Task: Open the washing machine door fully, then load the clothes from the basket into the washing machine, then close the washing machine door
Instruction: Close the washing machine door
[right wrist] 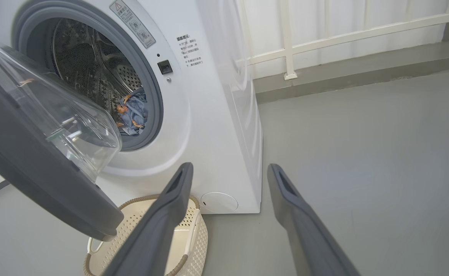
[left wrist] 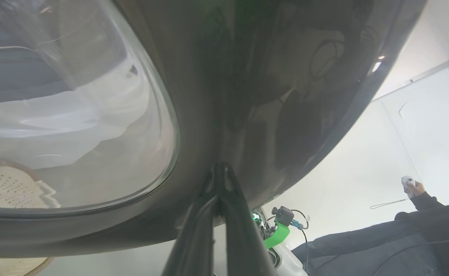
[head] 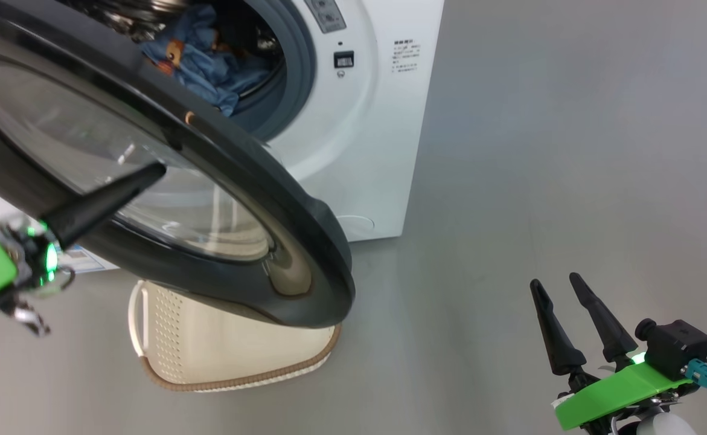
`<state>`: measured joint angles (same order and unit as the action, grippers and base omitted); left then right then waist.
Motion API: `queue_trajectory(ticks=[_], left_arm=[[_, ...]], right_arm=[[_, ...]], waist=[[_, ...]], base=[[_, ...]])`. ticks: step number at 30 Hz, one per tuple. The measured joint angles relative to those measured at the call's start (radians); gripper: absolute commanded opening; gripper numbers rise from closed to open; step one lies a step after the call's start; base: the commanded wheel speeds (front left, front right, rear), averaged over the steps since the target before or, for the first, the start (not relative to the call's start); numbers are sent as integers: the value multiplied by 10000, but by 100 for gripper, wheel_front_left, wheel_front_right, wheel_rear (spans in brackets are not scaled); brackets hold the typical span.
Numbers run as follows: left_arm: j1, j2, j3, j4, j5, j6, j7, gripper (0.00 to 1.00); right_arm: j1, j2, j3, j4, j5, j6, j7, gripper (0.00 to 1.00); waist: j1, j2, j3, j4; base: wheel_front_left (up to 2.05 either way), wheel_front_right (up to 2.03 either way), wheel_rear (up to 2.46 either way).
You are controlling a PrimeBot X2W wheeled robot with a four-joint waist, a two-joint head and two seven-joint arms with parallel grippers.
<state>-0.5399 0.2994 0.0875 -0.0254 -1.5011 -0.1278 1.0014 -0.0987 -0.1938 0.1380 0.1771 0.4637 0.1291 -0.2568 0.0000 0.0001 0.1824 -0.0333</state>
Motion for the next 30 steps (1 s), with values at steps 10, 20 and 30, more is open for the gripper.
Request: queue_trajectory(ticks=[10, 20, 30], left_arm=[[2294, 372, 155, -151, 422, 0, -1475, 100], [4246, 991, -907, -63, 1289, 0, -4385, 100], [5486, 1768, -2736, 458, 1423, 0, -7664, 100]], right_arm=[[204, -186, 69, 61, 10, 0, 0, 100], [623, -332, 61, 109, 138, 0, 0, 100], [1015, -491, -222, 138, 226, 0, 0, 100]], waist=[[0, 0, -463, 270], [0, 0, -838, 374], [0, 0, -1021, 229]], base=[[0, 0, 0], [0, 0, 0], [0, 0, 0]])
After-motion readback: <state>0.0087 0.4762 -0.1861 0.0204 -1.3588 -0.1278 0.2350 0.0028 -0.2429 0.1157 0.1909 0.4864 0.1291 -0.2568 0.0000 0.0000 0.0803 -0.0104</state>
